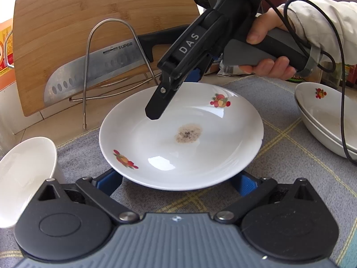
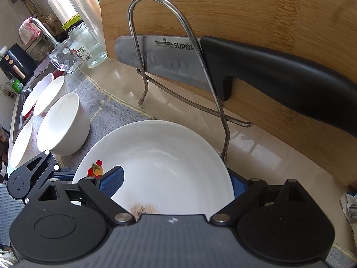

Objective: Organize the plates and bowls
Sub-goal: 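Lift the stained plate with the right gripper and carry it toward the plate stack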

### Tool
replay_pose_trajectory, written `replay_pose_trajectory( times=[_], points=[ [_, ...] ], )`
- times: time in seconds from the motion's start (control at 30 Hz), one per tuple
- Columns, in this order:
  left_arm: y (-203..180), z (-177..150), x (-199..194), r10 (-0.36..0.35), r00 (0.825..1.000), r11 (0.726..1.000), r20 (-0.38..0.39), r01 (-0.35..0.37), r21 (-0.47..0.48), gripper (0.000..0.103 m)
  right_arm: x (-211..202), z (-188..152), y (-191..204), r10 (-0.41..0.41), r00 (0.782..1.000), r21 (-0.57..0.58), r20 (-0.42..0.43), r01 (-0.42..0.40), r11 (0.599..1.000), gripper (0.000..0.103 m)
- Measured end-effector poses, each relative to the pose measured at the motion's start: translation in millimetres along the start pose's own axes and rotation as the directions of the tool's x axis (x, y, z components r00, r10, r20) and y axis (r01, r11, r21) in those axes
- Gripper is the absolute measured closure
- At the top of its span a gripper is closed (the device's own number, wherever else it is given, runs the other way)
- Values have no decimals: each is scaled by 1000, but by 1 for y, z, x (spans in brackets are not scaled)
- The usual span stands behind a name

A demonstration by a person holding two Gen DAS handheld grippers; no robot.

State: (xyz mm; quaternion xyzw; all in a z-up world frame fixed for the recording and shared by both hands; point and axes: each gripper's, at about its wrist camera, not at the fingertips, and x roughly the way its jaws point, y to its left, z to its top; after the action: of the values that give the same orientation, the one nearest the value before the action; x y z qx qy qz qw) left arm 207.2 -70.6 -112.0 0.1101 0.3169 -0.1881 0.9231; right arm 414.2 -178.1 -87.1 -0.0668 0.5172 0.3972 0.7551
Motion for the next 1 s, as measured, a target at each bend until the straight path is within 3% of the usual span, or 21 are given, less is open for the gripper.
replay_pose_trajectory(
  times=[0.57,1.0],
  points=[
    [-3,1,-16,-11,1000,1000,-8,11,15,1,-12,-19,16,3,1000,30,-17,-3,1000,5],
    [-15,3,-43,-31,1000,999,-7,31,39,1,-46,-41,38,12,1000,52,29,-14,999,6]
  ],
)
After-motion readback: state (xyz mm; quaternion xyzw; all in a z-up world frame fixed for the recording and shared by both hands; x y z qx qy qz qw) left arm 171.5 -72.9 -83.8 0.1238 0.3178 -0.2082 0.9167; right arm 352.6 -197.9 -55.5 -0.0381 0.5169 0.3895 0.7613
